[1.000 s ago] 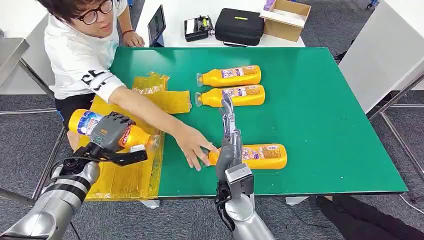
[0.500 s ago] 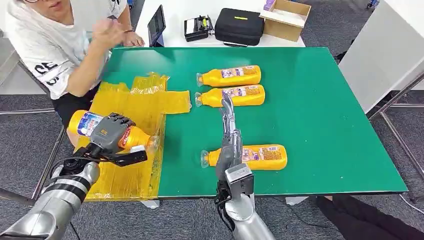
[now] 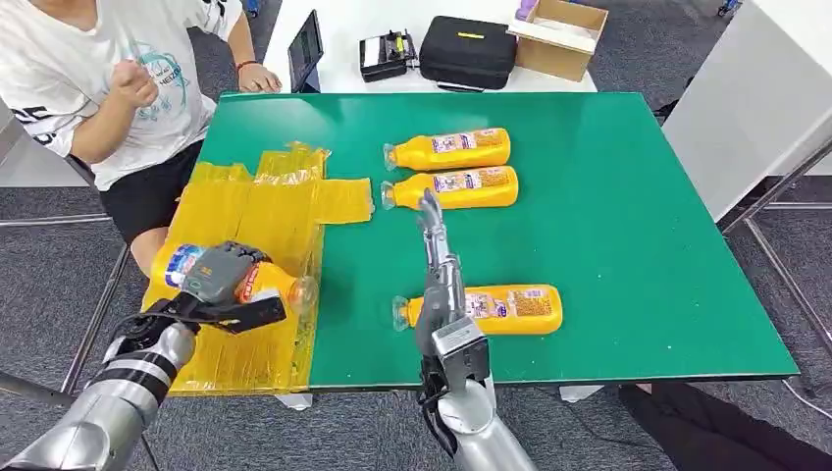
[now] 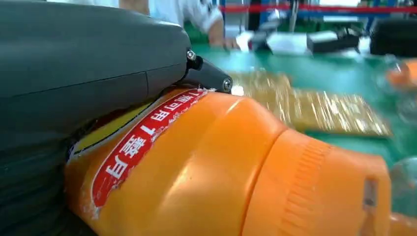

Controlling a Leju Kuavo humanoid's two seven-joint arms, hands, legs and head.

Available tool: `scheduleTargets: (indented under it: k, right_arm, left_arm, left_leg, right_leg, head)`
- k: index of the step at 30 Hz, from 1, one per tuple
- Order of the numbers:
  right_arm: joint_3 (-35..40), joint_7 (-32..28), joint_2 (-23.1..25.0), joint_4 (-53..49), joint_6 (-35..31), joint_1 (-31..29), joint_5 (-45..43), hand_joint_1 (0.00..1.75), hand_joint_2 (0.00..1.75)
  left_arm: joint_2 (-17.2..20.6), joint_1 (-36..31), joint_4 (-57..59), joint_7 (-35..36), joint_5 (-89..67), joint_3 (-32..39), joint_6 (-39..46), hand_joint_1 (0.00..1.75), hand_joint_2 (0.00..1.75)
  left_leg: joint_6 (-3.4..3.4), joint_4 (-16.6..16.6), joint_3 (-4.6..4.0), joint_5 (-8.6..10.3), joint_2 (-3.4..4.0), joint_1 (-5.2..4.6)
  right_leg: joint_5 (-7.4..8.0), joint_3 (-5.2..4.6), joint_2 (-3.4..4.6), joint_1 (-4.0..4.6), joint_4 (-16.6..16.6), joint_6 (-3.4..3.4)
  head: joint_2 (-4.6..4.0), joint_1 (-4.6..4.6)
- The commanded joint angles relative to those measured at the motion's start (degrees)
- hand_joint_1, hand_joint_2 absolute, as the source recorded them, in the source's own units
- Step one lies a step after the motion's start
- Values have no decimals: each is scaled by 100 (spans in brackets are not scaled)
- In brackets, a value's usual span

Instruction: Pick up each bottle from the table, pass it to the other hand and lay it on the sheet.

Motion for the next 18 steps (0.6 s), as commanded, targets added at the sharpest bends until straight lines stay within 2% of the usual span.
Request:
scheduleTargets:
  k: [1, 4, 5, 14, 15, 18]
  right_arm:
    - [123, -37, -28, 719, 16, -276, 1, 0, 0]
    - [123, -37, -28, 719, 16, -276, 1, 0, 0]
    - [120, -37, -30, 706, 20, -268, 1, 0, 0]
    - [117, -31, -18, 758, 59, -268, 15, 0, 0]
    - [117, -23, -27, 749, 52, -256, 45, 0, 0]
    - [117, -23, -27, 749, 52, -256, 45, 0, 0]
  left_arm:
    - [-94, 13, 537, -56, 102, 74, -22, 175, 175]
    - [-94, 13, 537, -56, 102, 74, -22, 175, 175]
    - [-105, 19, 519, -70, 165, 111, -72, 175, 175]
    - [-81, 78, 405, -13, 157, 28, 13, 175, 175]
    - [-61, 79, 375, 162, -57, -134, 244, 17, 175]
    - [-61, 79, 375, 162, -57, -134, 244, 17, 175]
  left_leg:
    - [2, -3, 25, -8, -2, 5]
    - [4, -2, 47, -17, 9, 7]
    - [2, -3, 17, -4, 1, 2]
    - [3, -5, 39, -12, 7, 6]
    - [3, -5, 30, -8, 3, 2]
    - [3, -4, 36, -11, 5, 4]
  right_leg:
    - [-8, 29, -9, 8, -8, -15]
    - [-12, 54, 0, 12, -11, -26]
    - [-3, 24, -4, 4, -7, -12]
    - [-9, 47, -4, 10, -11, -21]
    - [-6, 38, -6, 5, -8, -16]
    - [-9, 44, -5, 8, -9, -19]
  head:
    - [0, 0]
    - [0, 0]
    - [0, 0]
    - [0, 0]
    - [0, 2]
    - [0, 0]
